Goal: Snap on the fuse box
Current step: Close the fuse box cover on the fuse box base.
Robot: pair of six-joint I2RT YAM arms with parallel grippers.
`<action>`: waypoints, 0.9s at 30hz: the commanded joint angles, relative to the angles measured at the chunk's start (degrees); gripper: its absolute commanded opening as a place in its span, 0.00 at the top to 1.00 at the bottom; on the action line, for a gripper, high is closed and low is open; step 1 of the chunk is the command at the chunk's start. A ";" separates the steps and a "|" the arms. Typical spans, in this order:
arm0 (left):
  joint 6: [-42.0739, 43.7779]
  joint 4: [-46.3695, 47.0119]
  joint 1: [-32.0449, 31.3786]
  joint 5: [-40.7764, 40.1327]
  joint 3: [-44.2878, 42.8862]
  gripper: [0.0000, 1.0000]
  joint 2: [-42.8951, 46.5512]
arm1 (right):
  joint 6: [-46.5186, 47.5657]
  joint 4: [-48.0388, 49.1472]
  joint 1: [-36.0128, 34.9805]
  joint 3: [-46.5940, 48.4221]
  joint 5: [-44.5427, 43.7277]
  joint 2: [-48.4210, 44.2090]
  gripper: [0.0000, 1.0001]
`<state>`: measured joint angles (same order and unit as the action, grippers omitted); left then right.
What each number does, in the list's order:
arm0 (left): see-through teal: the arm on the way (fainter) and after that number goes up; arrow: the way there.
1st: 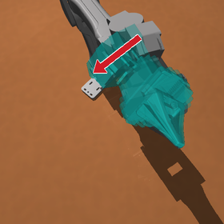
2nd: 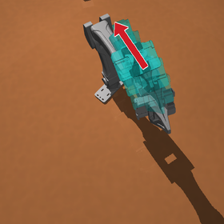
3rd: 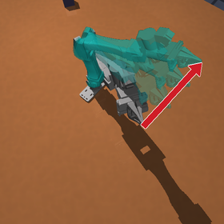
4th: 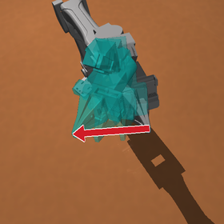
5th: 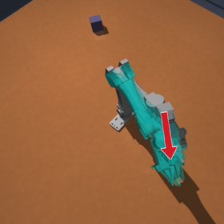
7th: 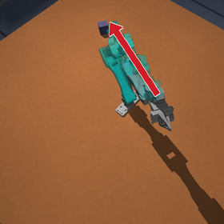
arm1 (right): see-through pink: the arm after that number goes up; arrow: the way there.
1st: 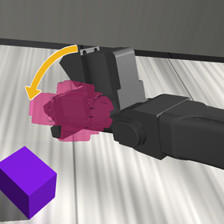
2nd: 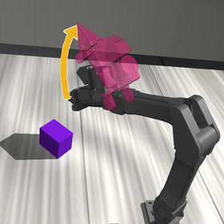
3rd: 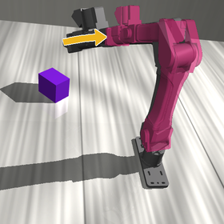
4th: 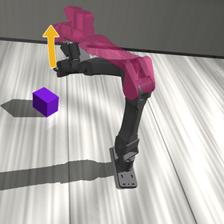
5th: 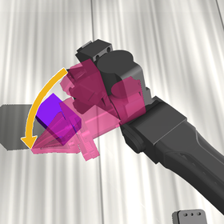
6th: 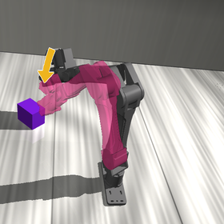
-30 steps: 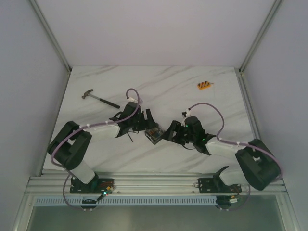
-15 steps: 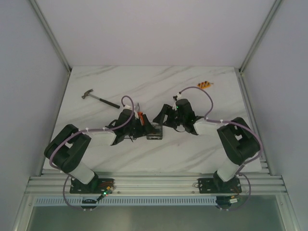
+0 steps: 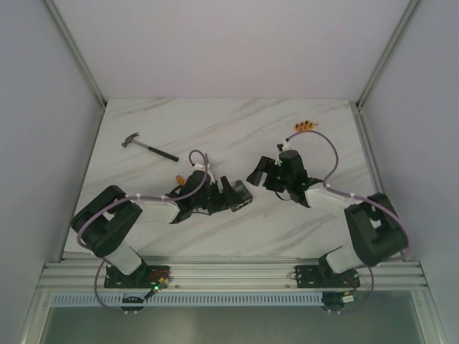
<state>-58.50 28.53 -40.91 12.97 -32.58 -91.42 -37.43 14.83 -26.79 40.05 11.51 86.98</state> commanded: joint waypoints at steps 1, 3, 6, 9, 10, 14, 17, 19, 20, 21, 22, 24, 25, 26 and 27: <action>-2.05 4.21 -2.54 -2.71 -3.80 0.13 -4.12 | -0.61 -0.99 -0.11 -5.65 -3.74 -6.61 0.15; -2.59 5.43 -3.81 -3.07 -5.63 0.13 -6.21 | -1.46 -1.04 -0.11 -8.27 -4.21 -9.47 0.15; -1.94 5.50 -6.06 -2.84 -8.86 0.12 -8.72 | -2.72 -1.13 -0.11 -11.62 -4.89 -13.84 0.14; 0.72 2.04 -8.15 -2.83 -12.41 0.13 -8.89 | -3.80 -0.33 -0.13 -14.27 -4.41 -16.22 0.14; 1.56 1.03 -8.52 -3.42 -12.39 0.13 -7.92 | -3.91 0.11 -0.12 -14.90 -3.96 -16.46 0.14; 4.85 -3.54 -8.29 -7.12 -9.60 0.21 -1.32 | -5.60 5.09 -0.19 -17.30 0.35 -15.65 0.15; 7.74 -8.20 -6.63 -9.16 -7.14 0.30 4.25 | -7.25 9.48 -0.20 -18.22 2.99 -13.90 0.16; 9.78 -10.80 -4.90 -10.88 -5.68 0.30 7.52 | -7.96 12.01 -0.21 -18.19 4.45 -12.30 0.18; 10.93 -12.28 -3.95 -11.75 -5.49 0.30 8.66 | -8.50 13.39 -0.22 -18.13 5.23 -11.28 0.18; 12.06 -13.52 -2.79 -12.19 -5.55 0.30 9.35 | -8.98 14.73 -0.27 -18.09 5.82 -10.37 0.19; 13.18 -14.31 -1.64 -12.00 -5.86 0.30 9.49 | -9.44 15.88 -0.35 -18.04 6.17 -9.42 0.20; 14.97 -15.21 0.89 -10.79 -7.00 0.30 8.49 | -9.96 17.01 -0.35 -17.57 6.60 -7.66 0.22; 15.77 -15.26 1.56 -9.89 -7.72 0.31 7.55 | -10.17 17.51 -0.40 -17.36 6.94 -6.89 0.23; 16.24 -15.34 2.09 -9.24 -8.48 0.33 6.28 | -10.34 17.88 -0.51 -17.15 7.21 -6.40 0.24; 16.91 -15.36 2.48 -8.25 -9.52 0.34 4.93 | -10.52 18.03 -0.62 -17.01 7.36 -6.05 0.25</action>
<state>-46.70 17.21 -40.07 3.53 -39.38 -82.89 -46.26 27.75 -26.92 22.17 16.62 79.20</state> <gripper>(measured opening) 0.679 0.764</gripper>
